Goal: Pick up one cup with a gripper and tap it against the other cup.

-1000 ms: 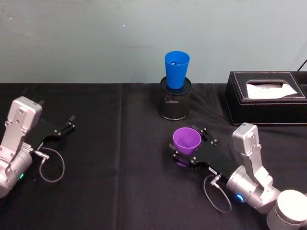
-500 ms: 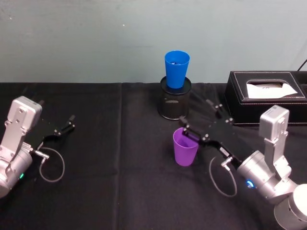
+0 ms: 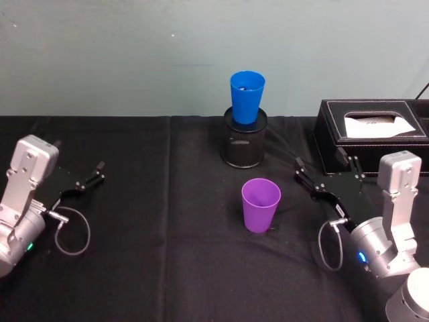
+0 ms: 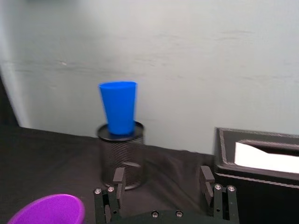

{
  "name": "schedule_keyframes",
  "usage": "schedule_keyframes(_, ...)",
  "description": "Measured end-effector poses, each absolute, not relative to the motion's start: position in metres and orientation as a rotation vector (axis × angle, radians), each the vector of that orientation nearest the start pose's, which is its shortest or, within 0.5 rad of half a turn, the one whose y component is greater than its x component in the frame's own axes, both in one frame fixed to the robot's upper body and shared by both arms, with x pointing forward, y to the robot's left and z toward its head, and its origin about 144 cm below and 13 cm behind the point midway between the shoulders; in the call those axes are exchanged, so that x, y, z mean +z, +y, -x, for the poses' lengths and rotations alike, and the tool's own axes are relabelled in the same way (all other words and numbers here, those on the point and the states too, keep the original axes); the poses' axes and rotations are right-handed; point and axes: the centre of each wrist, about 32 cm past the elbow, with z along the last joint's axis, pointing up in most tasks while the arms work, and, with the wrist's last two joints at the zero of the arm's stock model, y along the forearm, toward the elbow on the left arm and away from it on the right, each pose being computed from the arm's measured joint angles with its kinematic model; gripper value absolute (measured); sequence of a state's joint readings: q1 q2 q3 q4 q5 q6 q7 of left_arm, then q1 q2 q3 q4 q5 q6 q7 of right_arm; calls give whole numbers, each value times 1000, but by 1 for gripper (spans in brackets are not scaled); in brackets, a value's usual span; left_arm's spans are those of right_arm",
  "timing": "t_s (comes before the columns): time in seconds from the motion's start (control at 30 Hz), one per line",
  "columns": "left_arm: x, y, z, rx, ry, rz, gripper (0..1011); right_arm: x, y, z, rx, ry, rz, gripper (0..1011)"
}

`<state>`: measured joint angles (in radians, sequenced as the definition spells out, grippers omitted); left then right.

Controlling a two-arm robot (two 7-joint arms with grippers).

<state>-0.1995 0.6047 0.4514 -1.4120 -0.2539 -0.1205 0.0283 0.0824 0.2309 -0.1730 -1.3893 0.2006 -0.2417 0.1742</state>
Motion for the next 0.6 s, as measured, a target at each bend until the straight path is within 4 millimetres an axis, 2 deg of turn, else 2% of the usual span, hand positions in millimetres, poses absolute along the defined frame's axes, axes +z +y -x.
schedule_keyframes(0.33,1140,310,-489,1248,-285,-304,1000,1097,-257,-486,-1302,-90,14,1002)
schedule_keyframes(0.6,1140,310,-489,1248,-285,-304,1000,1098,-256,-485,-1300,-93,12,1002)
